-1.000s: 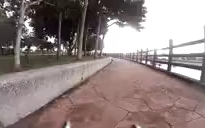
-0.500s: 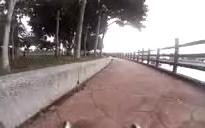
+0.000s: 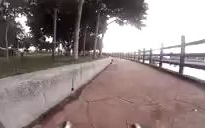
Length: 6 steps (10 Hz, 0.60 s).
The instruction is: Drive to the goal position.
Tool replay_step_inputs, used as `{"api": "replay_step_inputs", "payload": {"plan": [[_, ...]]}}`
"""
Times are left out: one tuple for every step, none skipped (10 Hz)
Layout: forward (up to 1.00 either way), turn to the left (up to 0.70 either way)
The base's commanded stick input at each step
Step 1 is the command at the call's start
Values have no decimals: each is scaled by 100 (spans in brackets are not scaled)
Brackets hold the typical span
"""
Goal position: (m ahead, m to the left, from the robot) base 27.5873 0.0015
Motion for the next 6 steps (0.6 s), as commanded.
{"api": "replay_step_inputs", "payload": {"plan": [[70,-33],[70,-33],[70,-33],[70,-13],[70,-3],[70,0]]}}
